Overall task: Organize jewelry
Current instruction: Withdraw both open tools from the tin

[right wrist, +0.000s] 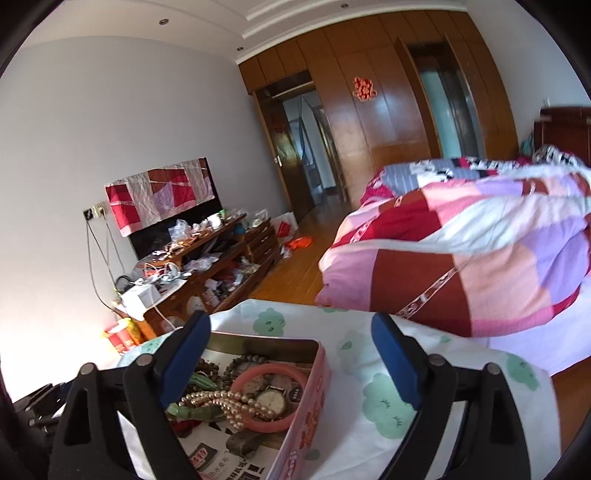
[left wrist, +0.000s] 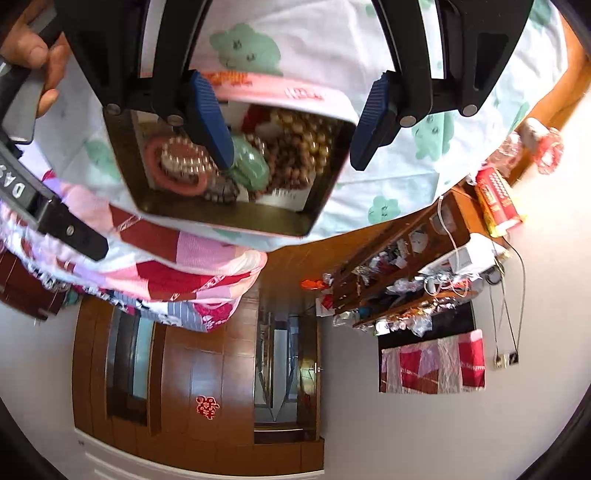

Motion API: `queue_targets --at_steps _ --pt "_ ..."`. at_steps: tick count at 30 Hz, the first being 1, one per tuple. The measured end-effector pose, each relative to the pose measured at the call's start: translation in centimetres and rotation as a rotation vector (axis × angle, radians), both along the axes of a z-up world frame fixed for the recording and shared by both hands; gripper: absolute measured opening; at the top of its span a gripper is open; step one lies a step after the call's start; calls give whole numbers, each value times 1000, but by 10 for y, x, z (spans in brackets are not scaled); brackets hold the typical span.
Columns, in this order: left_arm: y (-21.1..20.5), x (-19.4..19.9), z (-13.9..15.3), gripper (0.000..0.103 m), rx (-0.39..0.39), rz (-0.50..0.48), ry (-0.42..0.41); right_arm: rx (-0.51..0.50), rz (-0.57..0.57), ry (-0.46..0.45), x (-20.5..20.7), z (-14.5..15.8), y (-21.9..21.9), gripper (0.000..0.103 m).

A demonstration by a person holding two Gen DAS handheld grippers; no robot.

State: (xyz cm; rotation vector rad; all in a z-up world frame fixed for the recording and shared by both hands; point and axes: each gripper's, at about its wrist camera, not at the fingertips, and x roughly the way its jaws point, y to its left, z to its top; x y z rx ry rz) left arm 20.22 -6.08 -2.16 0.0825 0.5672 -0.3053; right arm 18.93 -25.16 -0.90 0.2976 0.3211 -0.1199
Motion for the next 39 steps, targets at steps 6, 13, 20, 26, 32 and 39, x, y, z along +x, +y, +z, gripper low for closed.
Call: queue_targets --at_steps 6,13,20,26,32,39 --pt "0 -18 -5 66 31 31 -12 -12 -5 18 -20 -3 14 100" --pt "6 -30 -12 66 23 83 12 -43 3 45 -34 -8 28 100" --pt "10 -51 -11 67 30 140 -57 -77 -1 12 -52 -7 39 100" --pt "16 -61 -4 76 1 152 -122 -138 -2 -38 -62 -2 51 100" --pt "19 -69 1 81 -47 172 -214 -179 -25 -64 -68 -2 53 103" --pt "22 -67 2 81 -53 200 -225 -156 -28 -75 -70 -1 48 103"
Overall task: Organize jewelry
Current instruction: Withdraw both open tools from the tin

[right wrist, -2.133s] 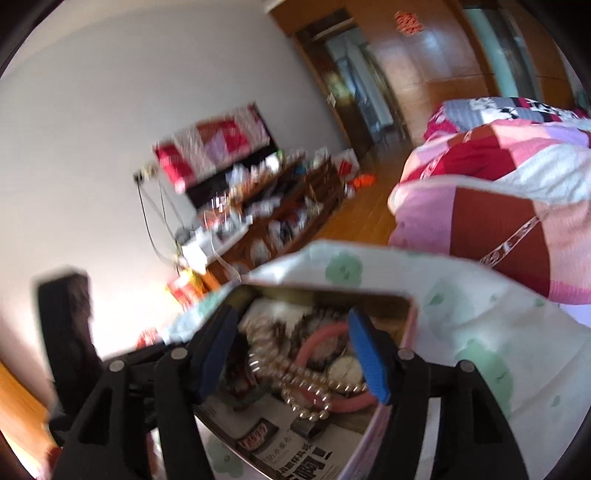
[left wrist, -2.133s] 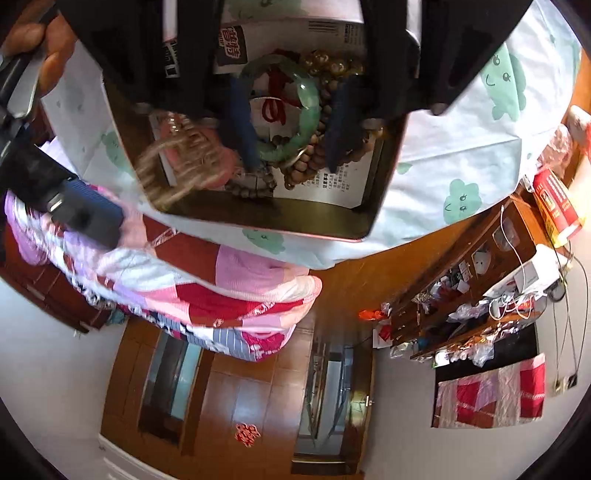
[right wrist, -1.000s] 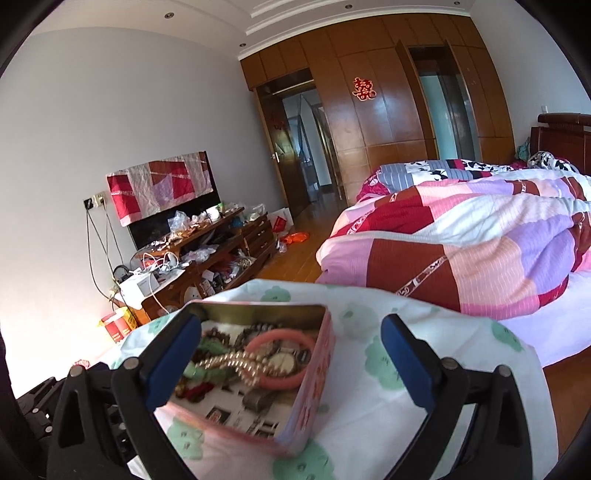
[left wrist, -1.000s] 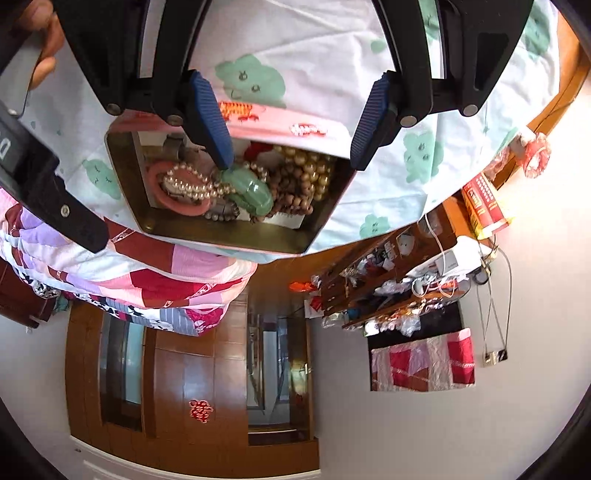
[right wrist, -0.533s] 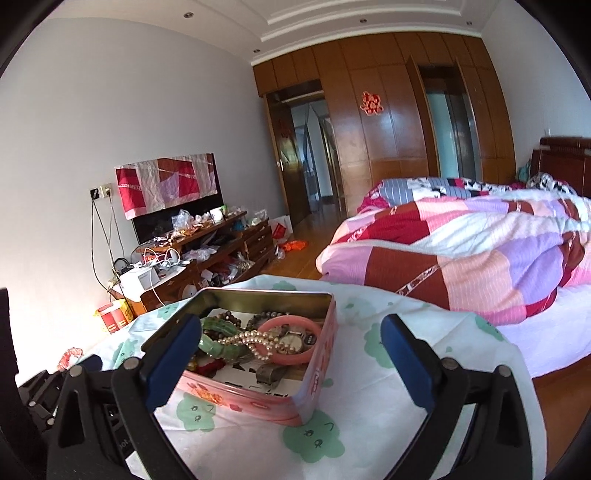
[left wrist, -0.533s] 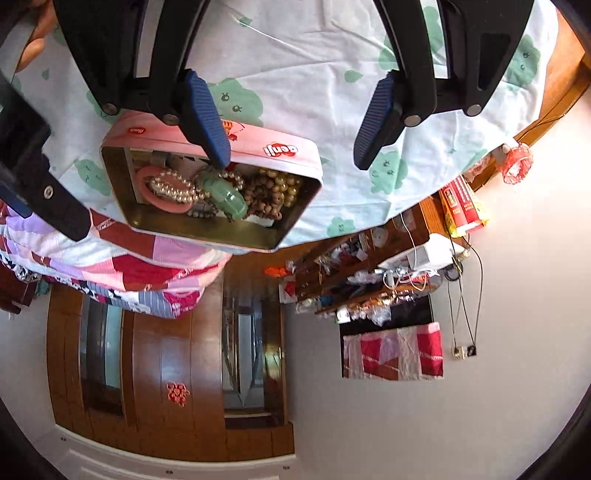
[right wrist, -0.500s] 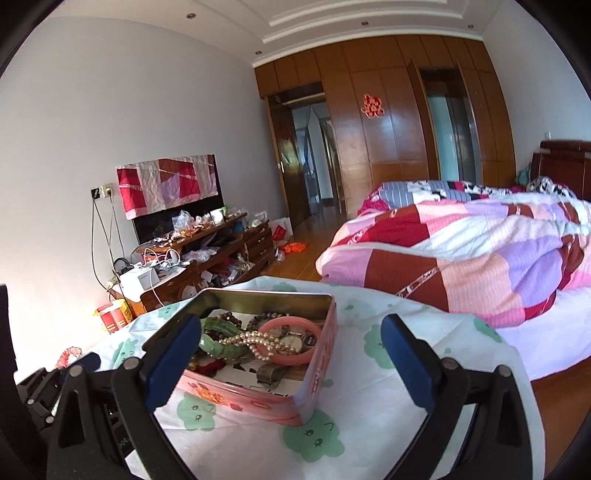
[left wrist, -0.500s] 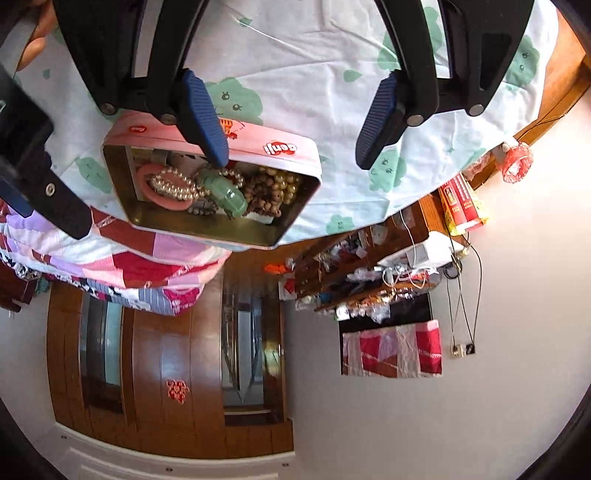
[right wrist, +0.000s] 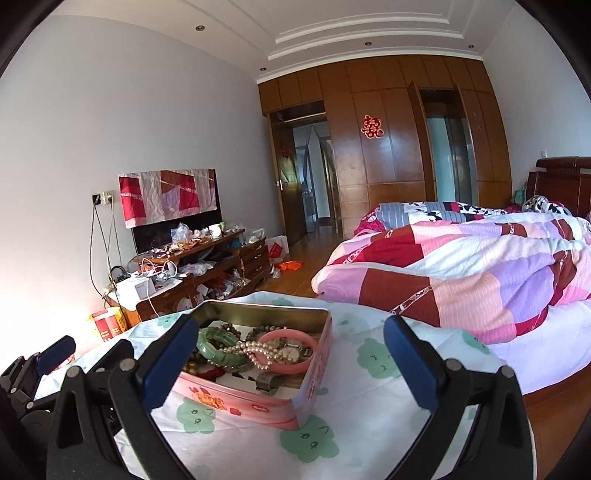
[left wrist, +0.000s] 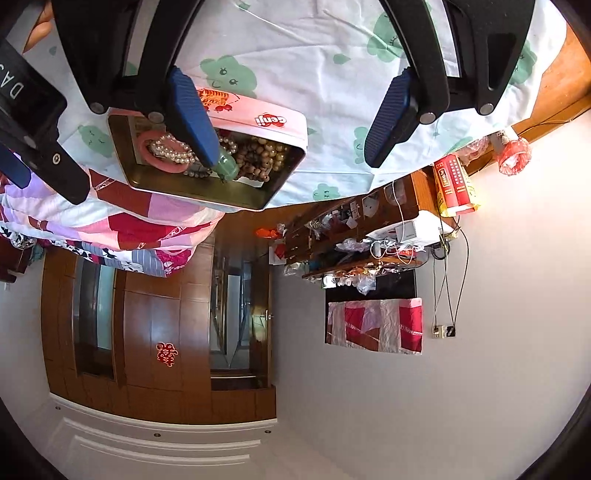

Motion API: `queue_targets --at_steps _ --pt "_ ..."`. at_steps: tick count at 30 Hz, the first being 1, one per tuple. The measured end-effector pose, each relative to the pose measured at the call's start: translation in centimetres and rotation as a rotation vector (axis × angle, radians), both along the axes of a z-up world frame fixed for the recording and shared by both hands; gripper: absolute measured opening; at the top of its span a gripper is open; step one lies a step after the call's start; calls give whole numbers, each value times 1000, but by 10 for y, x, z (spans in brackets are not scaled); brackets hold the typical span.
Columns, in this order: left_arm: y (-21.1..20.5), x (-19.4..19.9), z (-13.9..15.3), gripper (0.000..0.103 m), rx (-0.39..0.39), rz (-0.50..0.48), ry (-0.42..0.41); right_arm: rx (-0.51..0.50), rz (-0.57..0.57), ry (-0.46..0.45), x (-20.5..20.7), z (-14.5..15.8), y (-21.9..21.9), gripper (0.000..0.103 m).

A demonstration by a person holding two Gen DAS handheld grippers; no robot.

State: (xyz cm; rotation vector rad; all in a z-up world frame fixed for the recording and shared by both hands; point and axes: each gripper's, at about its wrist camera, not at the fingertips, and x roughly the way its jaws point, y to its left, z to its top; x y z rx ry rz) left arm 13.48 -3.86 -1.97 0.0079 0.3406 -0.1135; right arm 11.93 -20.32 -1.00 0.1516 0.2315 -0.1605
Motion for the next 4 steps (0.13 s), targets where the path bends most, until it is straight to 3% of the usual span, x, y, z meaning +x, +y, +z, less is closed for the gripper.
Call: queue_targets --at_steps 4 --pt "0 1 -1 81 11 -10 10 10 -16 6 0 0 -3 103"
